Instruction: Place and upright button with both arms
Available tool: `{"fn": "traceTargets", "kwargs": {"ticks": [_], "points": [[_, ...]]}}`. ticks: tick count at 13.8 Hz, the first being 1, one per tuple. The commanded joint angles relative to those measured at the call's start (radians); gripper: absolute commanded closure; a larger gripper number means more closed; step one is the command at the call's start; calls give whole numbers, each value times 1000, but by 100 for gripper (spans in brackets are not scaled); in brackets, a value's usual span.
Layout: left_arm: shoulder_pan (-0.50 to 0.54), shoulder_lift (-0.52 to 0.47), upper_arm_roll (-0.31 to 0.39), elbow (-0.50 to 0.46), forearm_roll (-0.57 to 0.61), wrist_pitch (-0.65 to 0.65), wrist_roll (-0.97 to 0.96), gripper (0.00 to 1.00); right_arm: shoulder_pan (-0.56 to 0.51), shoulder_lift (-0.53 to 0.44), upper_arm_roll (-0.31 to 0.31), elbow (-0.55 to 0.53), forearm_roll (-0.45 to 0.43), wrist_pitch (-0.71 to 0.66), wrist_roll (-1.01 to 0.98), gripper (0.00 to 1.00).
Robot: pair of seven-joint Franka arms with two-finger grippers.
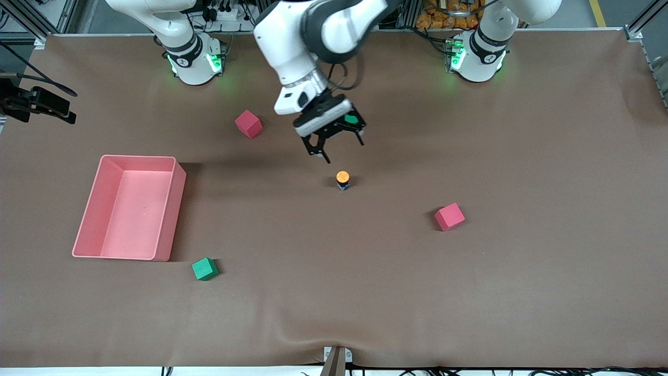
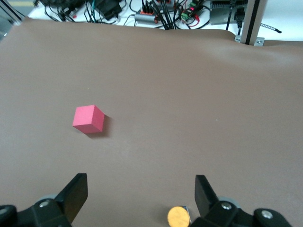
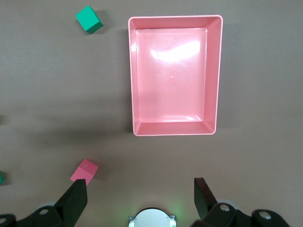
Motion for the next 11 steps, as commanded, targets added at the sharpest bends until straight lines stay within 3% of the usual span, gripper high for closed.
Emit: {"fn": "traceTargets", "kwargs": {"ticks": [1, 8, 11], "points": [[88, -107, -11, -31, -140, 17, 160, 0, 7, -10, 0, -9, 5, 0, 16, 0], [372, -288, -9, -29, -459, 8, 573, 0, 16, -9, 2, -9, 5, 4, 16, 0], [478, -351, -9, -28, -513, -55, 731, 0, 19, -7, 2, -9, 5, 4, 18, 0]]}}
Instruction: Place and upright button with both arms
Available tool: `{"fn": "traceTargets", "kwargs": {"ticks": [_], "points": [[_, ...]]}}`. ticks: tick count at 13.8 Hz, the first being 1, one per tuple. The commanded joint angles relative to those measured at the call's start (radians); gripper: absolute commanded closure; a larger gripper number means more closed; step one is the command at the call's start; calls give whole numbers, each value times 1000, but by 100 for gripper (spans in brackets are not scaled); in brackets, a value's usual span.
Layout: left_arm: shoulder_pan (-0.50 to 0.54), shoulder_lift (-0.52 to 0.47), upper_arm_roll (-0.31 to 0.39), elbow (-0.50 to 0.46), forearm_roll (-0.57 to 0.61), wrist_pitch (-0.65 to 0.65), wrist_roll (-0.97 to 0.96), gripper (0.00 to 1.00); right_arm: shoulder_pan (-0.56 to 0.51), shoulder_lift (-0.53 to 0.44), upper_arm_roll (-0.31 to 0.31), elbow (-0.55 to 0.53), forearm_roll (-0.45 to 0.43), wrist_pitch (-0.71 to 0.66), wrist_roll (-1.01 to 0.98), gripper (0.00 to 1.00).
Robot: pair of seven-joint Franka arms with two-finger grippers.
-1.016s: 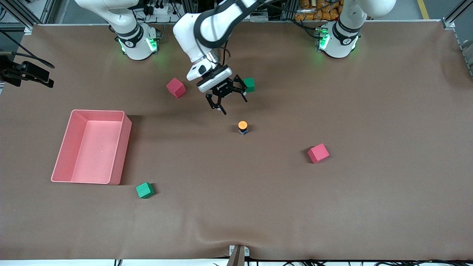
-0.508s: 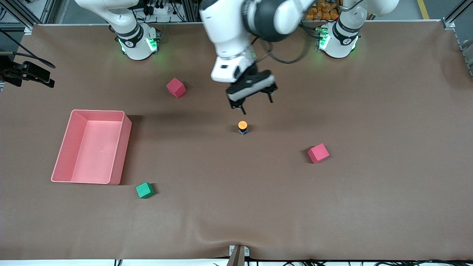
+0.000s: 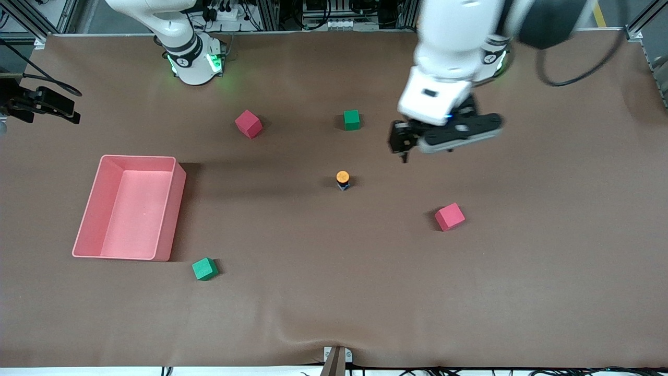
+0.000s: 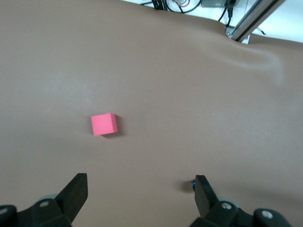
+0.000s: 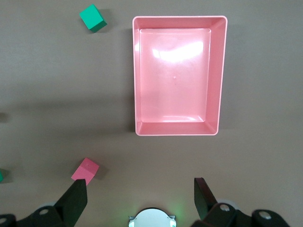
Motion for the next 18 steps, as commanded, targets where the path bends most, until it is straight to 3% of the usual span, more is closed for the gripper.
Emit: {"fn": "traceTargets", "kwargs": {"ticks": [1, 8, 18], "points": [[92, -68, -13, -27, -64, -83, 131, 0, 12, -8, -2, -6, 5, 4, 18, 0], [313, -166, -9, -27, -149, -193, 441, 0, 17, 0, -2, -6, 5, 4, 18, 0], [350, -166, 4, -27, -153, -216, 509, 0, 17, 6, -2, -8, 5, 4, 18, 0]]}}
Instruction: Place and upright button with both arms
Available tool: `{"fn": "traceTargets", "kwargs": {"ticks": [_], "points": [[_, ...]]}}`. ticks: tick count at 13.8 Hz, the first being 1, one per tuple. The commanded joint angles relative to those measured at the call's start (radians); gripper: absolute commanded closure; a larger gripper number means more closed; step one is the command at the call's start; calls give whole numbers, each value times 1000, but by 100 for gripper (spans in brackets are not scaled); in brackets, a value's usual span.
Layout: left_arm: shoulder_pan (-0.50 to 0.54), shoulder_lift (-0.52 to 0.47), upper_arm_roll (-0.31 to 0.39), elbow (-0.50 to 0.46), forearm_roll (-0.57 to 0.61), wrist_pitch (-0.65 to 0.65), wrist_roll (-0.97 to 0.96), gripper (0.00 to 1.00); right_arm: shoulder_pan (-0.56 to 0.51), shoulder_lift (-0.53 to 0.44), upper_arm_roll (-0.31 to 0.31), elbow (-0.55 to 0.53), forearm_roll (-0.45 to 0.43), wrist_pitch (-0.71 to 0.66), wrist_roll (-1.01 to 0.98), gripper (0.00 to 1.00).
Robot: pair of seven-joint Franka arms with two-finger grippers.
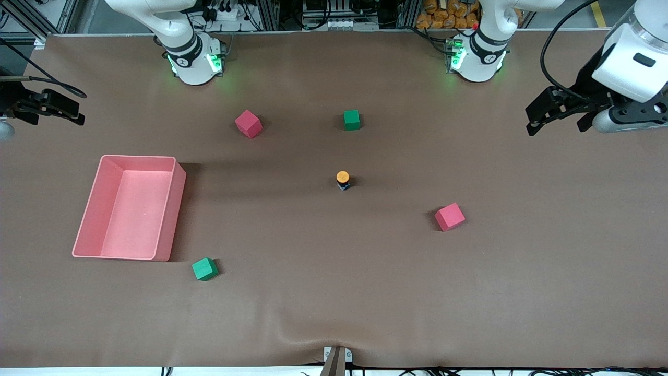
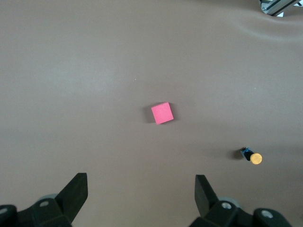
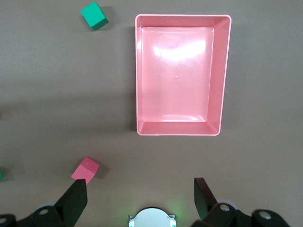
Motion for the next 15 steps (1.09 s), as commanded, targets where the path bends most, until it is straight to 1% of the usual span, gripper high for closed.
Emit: {"fn": "traceTargets", "kwargs": {"ticks": [1, 2, 3, 4, 5, 7, 8, 10, 11, 12, 15], "points": [[31, -17, 3, -13, -23, -9, 42, 0, 8, -2, -3, -6, 5, 4, 18, 0], [63, -19, -8, -14, -40, -9, 48, 0, 8, -2, -3, -5, 5, 5, 18, 0], [114, -22, -43, -17, -67, -10, 49, 0, 8, -2, -3, -5, 5, 5, 18, 0], [213, -23, -127, -20, -75, -10, 52, 0, 9, -2, -3, -5, 5, 5, 18, 0], [267, -25, -176, -25, -77, -10, 66, 0, 12, -2, -3, -5, 5, 5, 18, 0], [289, -29, -186, -28, -75, -27, 88, 0, 12, 4, -3, -3, 5, 5, 18, 0], [294, -38, -186, -29, -78, -59, 91, 0, 12, 2, -3, -3, 5, 5, 18, 0], [272, -43, -174, -31, -75, -119, 89, 0, 16, 4, -3, -1, 5, 5, 18, 0], [231, -45, -146, -29, -72, -131, 77, 0, 16, 4, -3, -1, 5, 5, 18, 0], [193, -52, -101, -28, -72, -151, 76, 0, 16, 4, -3, -1, 5, 7, 18, 0], [189, -55, -89, -31, -74, -160, 89, 0, 17, 4, -3, -1, 5, 11, 18, 0]]}}
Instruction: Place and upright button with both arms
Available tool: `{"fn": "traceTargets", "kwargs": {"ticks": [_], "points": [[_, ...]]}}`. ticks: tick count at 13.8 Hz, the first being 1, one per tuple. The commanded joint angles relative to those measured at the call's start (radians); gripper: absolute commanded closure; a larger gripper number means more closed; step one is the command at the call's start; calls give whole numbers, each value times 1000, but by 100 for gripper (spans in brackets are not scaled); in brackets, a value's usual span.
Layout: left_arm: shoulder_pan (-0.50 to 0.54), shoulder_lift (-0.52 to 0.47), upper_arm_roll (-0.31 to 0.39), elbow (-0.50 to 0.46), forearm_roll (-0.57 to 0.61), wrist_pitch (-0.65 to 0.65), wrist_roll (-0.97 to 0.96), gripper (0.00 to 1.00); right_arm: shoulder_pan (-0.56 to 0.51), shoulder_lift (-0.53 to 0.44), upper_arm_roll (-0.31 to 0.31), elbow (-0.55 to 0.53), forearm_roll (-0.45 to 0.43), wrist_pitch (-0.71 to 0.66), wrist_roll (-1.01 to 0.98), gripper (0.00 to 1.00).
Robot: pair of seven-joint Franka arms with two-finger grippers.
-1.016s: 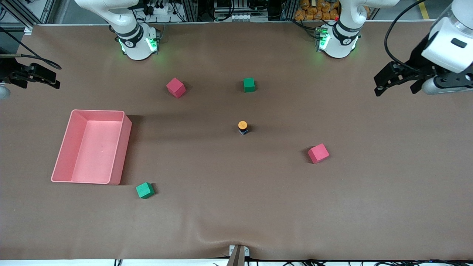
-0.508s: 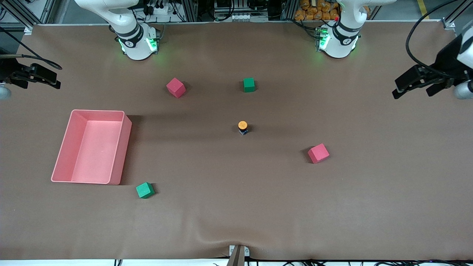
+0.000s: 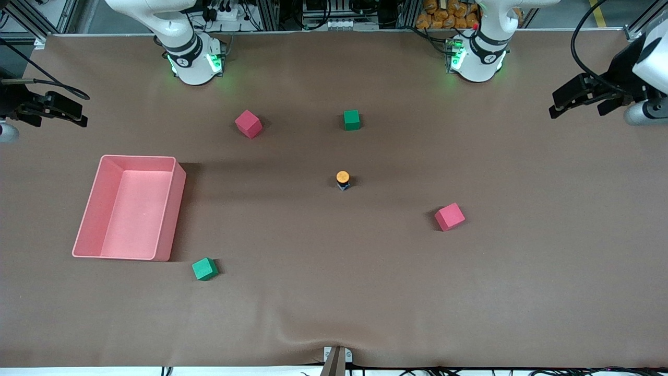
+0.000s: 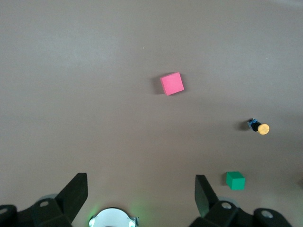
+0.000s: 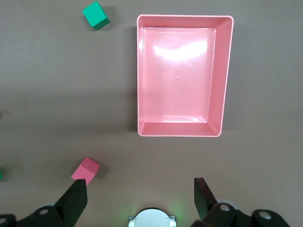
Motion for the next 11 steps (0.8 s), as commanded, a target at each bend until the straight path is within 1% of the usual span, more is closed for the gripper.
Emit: {"fn": "traceTargets", "kwargs": {"ticks": [1, 2, 3, 4, 6, 7, 8, 10, 11], "points": [[-9, -27, 24, -27, -11, -19, 17, 0, 9, -2, -4, -1, 5, 5, 18, 0], [-9, -47, 24, -60, -8, -23, 19, 0, 9, -2, -4, -1, 5, 3, 18, 0], [-6, -97, 21, -134, -7, -15, 17, 0, 9, -2, -4, -2, 5, 3, 18, 0], [-2, -107, 18, -154, -5, -6, 17, 0, 9, -2, -4, -1, 5, 3, 18, 0], [8, -84, 28, -145, 2, 46, 49, 0, 8, -4, -4, -1, 5, 5, 18, 0], [10, -75, 40, -145, 25, 69, 119, 0, 6, -4, -4, -1, 5, 5, 18, 0], [10, -70, 37, -147, 73, 79, 146, 0, 2, -6, -4, -1, 5, 5, 18, 0], [21, -49, 42, -157, 73, 86, 155, 0, -3, -12, -9, -1, 5, 10, 18, 0], [25, -47, 51, -163, 68, 91, 160, 0, -26, -12, -9, -1, 6, 13, 18, 0]]}}
